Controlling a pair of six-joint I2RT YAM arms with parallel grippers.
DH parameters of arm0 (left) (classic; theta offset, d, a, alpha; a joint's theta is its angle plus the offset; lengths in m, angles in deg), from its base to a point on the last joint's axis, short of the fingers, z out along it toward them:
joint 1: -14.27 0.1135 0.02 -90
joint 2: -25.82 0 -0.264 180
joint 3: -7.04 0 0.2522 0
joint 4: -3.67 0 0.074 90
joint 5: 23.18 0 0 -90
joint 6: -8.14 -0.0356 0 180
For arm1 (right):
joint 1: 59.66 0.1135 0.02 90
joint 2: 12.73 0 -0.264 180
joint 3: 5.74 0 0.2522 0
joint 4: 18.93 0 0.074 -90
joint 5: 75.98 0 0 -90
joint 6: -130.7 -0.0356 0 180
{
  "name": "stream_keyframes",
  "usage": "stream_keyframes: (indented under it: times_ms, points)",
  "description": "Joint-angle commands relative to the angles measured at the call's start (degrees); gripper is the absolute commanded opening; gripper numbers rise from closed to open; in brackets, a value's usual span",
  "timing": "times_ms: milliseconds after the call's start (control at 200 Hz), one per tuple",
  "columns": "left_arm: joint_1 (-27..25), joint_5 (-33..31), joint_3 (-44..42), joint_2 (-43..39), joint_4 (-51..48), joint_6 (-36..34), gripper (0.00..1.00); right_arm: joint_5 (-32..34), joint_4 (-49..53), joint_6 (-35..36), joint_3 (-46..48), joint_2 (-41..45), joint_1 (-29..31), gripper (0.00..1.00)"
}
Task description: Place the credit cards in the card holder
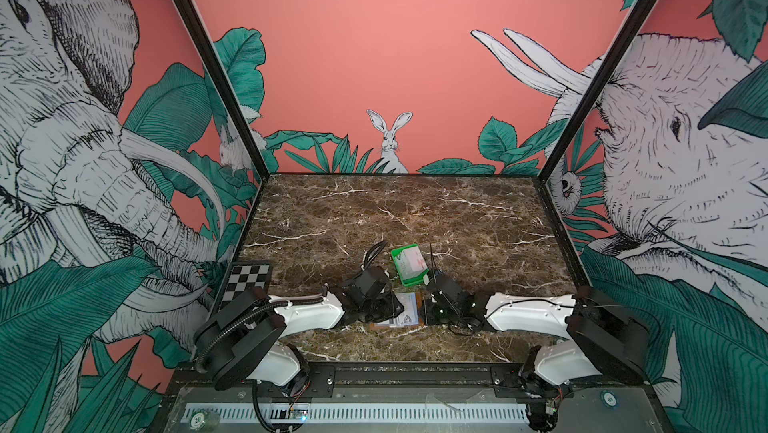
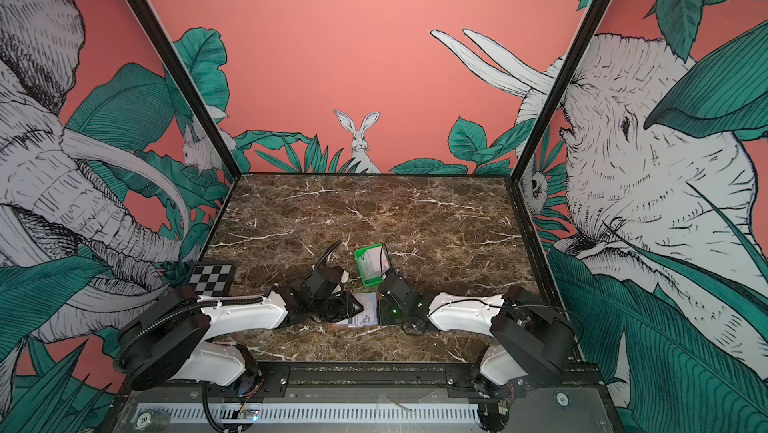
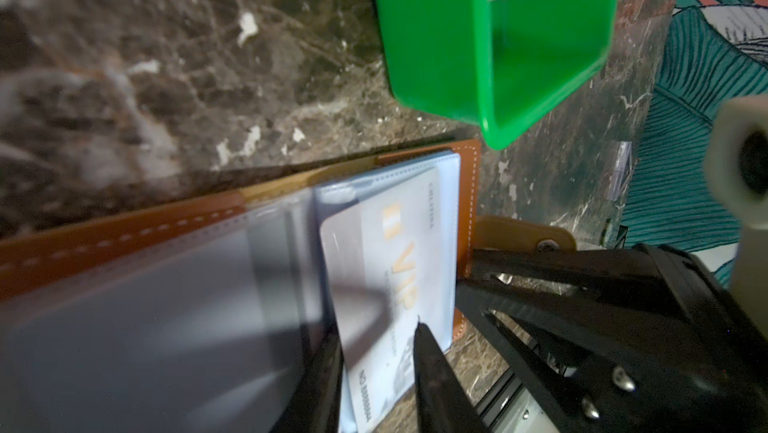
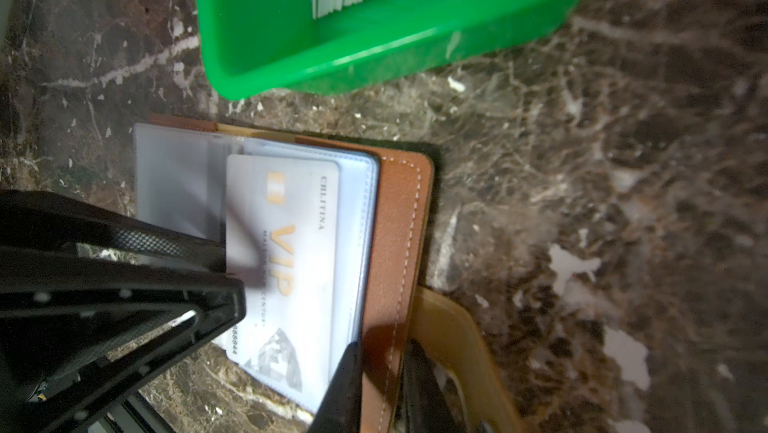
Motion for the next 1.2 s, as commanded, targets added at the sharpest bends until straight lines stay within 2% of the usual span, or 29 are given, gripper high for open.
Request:
stream_keyframes:
  times_ms: [0, 510, 780, 1195]
  points:
    - [-0.5, -0.4, 1.6, -0.1, -1.2, -1.5, 0.31, 0.6, 5.0, 0.1, 1.4, -2.8, 0.5, 0.19]
    - [-0.5, -6.6, 1.8, -4.5, -7.7, -1.8, 0.33, 1.9, 6.3, -0.2, 1.4, -2.1, 0.5, 0.19]
    - [-0.5, -4.5, 3.5, 0.3, -2.0, -1.5, 0.33, 1.6, 6.6, 0.1, 1.1, -2.0, 0.5, 0.18]
    - [-0.5, -3.9, 5.0, 0.4, -3.7, -3.4, 0.31, 1.7, 6.4, -0.1, 1.3, -2.2, 0.5, 0.18]
